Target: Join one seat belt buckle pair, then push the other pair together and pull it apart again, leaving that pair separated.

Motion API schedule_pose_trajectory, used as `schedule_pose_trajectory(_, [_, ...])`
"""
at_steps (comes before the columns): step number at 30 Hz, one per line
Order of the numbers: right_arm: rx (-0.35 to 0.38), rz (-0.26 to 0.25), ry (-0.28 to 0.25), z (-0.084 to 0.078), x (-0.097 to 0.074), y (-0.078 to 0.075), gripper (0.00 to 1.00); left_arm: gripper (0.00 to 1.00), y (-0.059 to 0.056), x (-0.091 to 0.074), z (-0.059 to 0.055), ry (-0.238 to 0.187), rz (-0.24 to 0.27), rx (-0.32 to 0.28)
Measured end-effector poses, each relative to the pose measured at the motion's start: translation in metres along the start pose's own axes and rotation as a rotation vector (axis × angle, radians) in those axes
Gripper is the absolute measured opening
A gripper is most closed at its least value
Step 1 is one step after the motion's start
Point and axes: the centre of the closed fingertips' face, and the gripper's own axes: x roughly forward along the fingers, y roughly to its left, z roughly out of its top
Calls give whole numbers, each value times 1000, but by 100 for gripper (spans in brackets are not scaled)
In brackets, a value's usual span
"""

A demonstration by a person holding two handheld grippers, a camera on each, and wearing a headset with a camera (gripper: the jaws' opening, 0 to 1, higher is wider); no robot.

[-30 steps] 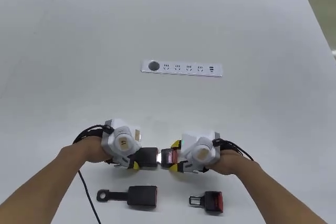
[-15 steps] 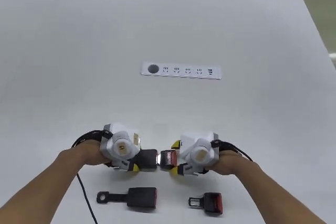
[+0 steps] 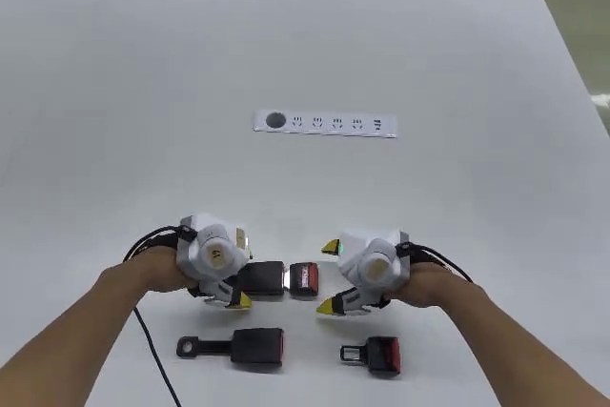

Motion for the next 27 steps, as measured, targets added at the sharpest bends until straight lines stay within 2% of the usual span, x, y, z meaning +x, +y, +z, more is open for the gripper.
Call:
schedule_pose_trajectory(7, [40,-21,-5,-9,-13,2,60,49,-3,-11,0,-51,16,-63])
schedule_pose_trajectory(11, [65,-38,-6,-18,-25,2,62,50,0,-19,-6,-94,36,-116])
schedule_pose_trajectory(14, [80,-53,-9,-24,-31,3,63,53,-5,-24,-5,-132,53,-167])
schedule_pose_trajectory(23, [144,-91,-50,-35,-57,12,69,58,-16,-38,-19,-223,103,-251])
schedule_pose_trajectory(25, [153,-100,-61,-38,-63,16,70,59,-18,-42,-19,-261,121,-273])
schedule_pose_trajectory(27, [168,-114,-73,-39,-67,19,71,61,-20,-45,-21,-279,133,-287])
